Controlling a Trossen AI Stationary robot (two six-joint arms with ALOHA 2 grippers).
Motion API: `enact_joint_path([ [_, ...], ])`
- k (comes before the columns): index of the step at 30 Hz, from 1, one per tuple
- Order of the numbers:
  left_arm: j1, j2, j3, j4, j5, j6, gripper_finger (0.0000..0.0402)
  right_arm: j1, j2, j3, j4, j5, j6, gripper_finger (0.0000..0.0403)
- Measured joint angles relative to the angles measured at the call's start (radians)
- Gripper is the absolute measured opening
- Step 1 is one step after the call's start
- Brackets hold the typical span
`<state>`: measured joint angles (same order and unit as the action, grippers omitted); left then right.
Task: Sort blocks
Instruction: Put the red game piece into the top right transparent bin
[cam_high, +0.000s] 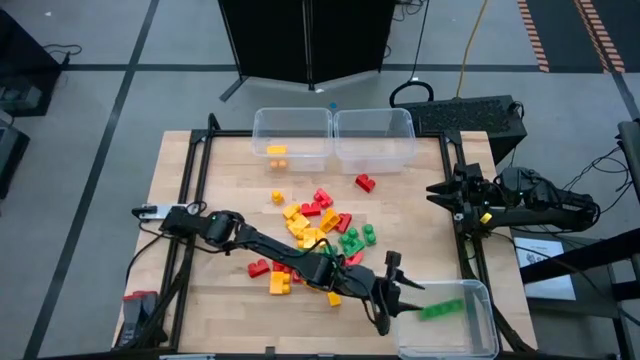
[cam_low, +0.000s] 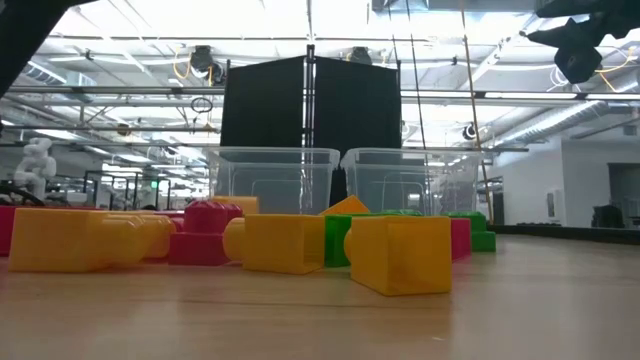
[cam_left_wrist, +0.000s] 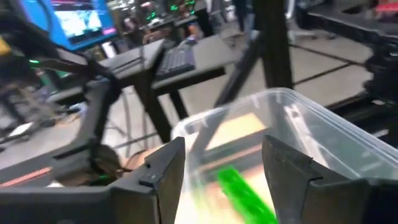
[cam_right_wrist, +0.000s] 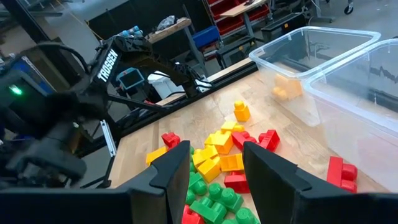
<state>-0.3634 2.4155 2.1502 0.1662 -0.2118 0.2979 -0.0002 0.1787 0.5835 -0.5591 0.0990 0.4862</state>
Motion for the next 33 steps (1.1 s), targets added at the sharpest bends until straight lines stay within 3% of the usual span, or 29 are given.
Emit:
enact_joint_path([
  [3,0.002,-0.036,0.053,-0.097,-0.078,0.004,0.0187,0.0,0.0,0.0,0.0,0.0,0.0,0.0146],
  [7,0.014,-0.128,0.129,-0.311,-0.366,-0.009,0.0187,0.0,0.0,0.0,-0.004,0.0,0.0,0.0146],
  [9,0.027,-0.183,0.152,-0.467,-0.514,-0.089,0.0187,0.0,0.0,0.0,-0.01,0.0,0.0,0.0146],
  [11,0.054,-0.234,0.163,-0.644,-0.572,-0.256,0.0187,0.0,0.0,0.0,-0.022,0.0,0.0,0.0146],
  [14,0.134,-0.283,0.163,-0.923,-0.512,-0.542,0.0187,0.0,0.0,0.0,-0.027,0.001,0.0,0.0146],
  [16,0.201,-0.287,0.162,-1.059,-0.427,-0.628,0.0187,0.0,0.0,0.0,-0.03,0.0,0.0,0.0146],
  [23,0.367,-0.214,0.148,-1.119,-0.071,-0.547,0.0187,0.0,0.0,0.0,-0.029,0.0,0.0,0.0146],
  [33,0.394,-0.073,0.148,-1.162,-0.018,-0.592,0.0187,0.0,0.0,0.0,-0.03,0.0,0.0,0.0146],
])
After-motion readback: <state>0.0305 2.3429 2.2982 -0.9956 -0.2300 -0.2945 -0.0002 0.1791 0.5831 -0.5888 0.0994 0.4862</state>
